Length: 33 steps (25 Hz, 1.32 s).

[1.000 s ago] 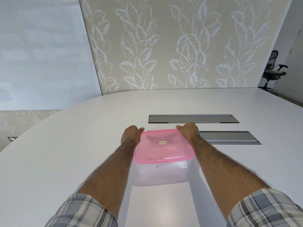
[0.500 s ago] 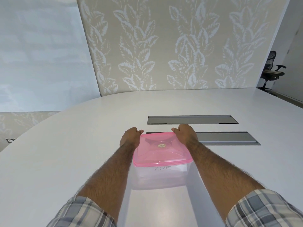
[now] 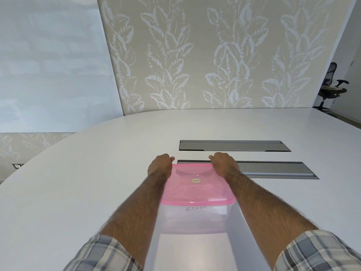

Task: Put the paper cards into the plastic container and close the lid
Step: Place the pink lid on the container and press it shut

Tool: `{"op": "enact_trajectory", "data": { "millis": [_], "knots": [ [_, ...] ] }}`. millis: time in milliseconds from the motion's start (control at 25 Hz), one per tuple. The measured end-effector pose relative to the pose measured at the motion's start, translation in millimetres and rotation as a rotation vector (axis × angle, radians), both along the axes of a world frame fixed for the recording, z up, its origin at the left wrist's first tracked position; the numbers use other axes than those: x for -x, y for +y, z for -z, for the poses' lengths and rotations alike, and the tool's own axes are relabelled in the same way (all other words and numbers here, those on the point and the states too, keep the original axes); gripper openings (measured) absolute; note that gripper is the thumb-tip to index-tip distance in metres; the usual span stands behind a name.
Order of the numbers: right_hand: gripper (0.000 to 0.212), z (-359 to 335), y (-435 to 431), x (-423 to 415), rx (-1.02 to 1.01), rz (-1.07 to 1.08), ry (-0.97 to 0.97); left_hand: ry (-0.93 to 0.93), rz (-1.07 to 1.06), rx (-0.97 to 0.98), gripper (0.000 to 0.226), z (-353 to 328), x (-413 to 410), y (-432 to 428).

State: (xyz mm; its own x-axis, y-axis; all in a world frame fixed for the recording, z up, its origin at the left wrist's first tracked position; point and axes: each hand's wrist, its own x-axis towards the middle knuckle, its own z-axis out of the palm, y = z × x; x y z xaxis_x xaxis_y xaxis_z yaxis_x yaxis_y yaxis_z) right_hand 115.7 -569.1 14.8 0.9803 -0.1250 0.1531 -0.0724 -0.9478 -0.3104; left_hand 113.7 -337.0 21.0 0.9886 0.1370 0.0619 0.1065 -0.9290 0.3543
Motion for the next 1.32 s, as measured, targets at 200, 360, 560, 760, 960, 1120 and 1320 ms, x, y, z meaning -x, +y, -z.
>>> {"op": "enact_trajectory", "data": {
  "millis": [200, 360, 560, 760, 960, 1120, 1320],
  "knots": [
    [0.039, 2.0, -0.3, 0.2, -0.017, -0.002, -0.004, 0.035, 0.022, -0.016, 0.023, -0.7, -4.0, 2.3],
    [0.045, 2.1, 0.8, -1.8, -0.047, 0.023, 0.031, 0.05, 0.043, 0.031, 0.027, -1.2, -7.5, 4.6],
    [0.046, 5.5, 0.9, -3.0, -0.039, 0.024, 0.017, 0.053, 0.002, 0.138, 0.023, 2.2, -10.8, 8.3],
    [0.043, 6.8, 1.0, -0.5, -0.016, 0.023, 0.012, 0.043, -0.004, 0.084, 0.032, 0.6, -3.4, 3.7],
    [0.042, 6.3, 1.2, 6.5, -0.009, 0.02, -0.017, -0.04, 0.002, 0.011, 0.038, -9.6, 17.0, -0.5],
    [0.041, 3.5, 1.6, 9.2, -0.018, 0.018, -0.024, 0.042, 0.236, -0.009, 0.063, -8.3, 41.6, -14.2],
    [0.045, 2.4, 3.6, 13.3, 0.007, 0.01, -0.048, 0.136, 0.303, -0.18, 0.083, 8.6, 70.3, -27.4]
  ]
}}
